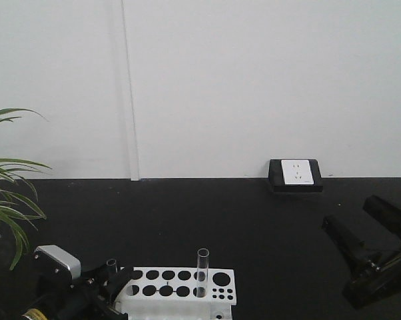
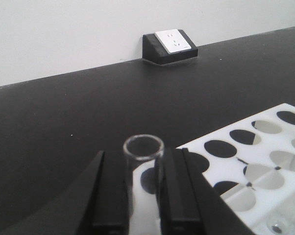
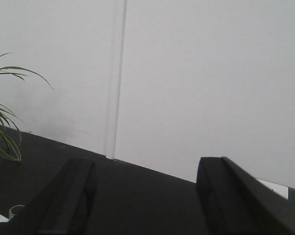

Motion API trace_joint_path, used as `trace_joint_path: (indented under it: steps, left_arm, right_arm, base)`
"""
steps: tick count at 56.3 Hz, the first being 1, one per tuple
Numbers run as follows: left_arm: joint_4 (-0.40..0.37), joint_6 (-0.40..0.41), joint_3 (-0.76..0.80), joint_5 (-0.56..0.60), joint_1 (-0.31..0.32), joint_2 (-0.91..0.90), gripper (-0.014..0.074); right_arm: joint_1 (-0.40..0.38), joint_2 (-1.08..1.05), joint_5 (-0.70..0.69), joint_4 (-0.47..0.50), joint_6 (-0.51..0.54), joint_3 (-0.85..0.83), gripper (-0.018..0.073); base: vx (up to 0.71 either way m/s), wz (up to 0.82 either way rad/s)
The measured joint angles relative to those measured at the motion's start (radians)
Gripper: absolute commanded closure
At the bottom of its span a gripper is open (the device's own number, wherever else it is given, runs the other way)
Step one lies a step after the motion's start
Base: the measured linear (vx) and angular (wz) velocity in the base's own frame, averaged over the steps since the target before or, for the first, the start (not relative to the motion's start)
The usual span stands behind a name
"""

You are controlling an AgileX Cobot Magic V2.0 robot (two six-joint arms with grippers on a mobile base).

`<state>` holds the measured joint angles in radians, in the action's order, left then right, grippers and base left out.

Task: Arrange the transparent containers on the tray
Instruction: 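Close left and right grippers on one clear tube each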

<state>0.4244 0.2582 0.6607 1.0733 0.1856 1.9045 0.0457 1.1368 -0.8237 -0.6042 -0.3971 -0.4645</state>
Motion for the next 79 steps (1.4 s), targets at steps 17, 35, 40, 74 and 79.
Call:
trace_joint_path:
  steps: [17, 35, 40, 74, 79]
  left_arm:
    - [0.006, 0.036, 0.001, -0.065, 0.0, -0.181, 0.0604]
    - [0.113, 0.14, 0.152, -0.501, 0.0, -0.571, 0.0602]
    - [0.117, 0.2, 0.182, -0.545, 0.0, -0.65, 0.0602]
    - [0.165, 0.295, 0.183, -0.785, 0.0, -0.79, 0.0602]
    - [0.164, 0.295, 0.183, -0.787, 0.0, -0.79, 0.0602]
  right_arm:
    - [0.0, 0.0, 0.019, 0.0, 0.0, 0.0, 0.009]
    - [0.001, 0.081, 0.023, -0.088, -0.01, 0.0, 0.009]
    - [0.028, 0.156, 0.006, -0.096, -0.012, -0.016, 0.009]
    - [0.244, 0.61, -0.164, -0.151, -0.058, -0.262, 0.009]
    - [0.244, 0.644, -0.185, -0.153, -0.066, -0.286, 0.009]
  base:
    - [0.0, 0.0]
    - [0.0, 0.0]
    - [0.0, 0.0]
    - [0.0, 0.0]
    - [0.0, 0.0]
